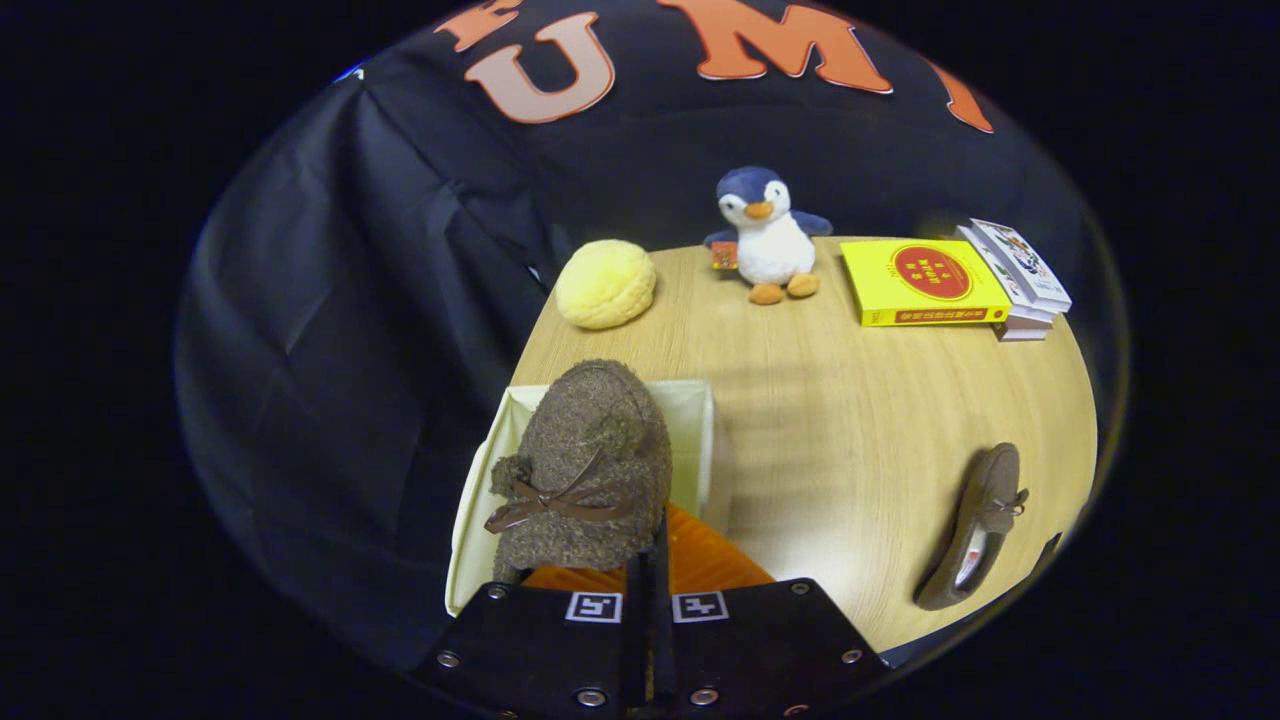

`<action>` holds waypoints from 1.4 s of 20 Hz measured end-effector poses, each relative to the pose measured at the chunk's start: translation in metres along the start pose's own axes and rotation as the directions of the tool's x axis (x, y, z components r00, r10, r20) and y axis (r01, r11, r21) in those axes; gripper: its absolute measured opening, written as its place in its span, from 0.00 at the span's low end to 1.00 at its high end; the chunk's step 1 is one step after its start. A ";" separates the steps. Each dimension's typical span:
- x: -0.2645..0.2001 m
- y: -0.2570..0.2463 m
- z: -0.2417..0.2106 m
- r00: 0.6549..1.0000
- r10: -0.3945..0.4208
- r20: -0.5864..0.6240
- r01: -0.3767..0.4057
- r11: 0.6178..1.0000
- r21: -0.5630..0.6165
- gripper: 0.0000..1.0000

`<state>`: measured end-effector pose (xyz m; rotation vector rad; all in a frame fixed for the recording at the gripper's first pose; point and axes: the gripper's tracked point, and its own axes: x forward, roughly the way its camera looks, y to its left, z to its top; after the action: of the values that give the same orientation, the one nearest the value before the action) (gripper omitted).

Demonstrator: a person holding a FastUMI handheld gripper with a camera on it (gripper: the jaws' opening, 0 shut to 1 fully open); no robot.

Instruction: Open the storage box then place both shoes into the box .Put the left shoe in first, then the right shoe, with the right side of both shoes facing outward in a uniform manner.

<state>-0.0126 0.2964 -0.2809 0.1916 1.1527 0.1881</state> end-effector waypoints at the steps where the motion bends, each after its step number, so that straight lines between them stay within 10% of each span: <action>1: 0.012 0.008 -0.006 1.000 -0.008 -0.021 0.007 1.000 -0.009 0.04; 15: 0.129 0.038 -0.063 0.955 -0.164 -0.248 0.164 0.986 -0.022 0.05; 28: 0.010 0.066 -0.035 0.970 0.207 -0.124 -0.225 0.963 -0.150 0.60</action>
<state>-0.0440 0.3647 -0.2873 0.1639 1.2167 0.4898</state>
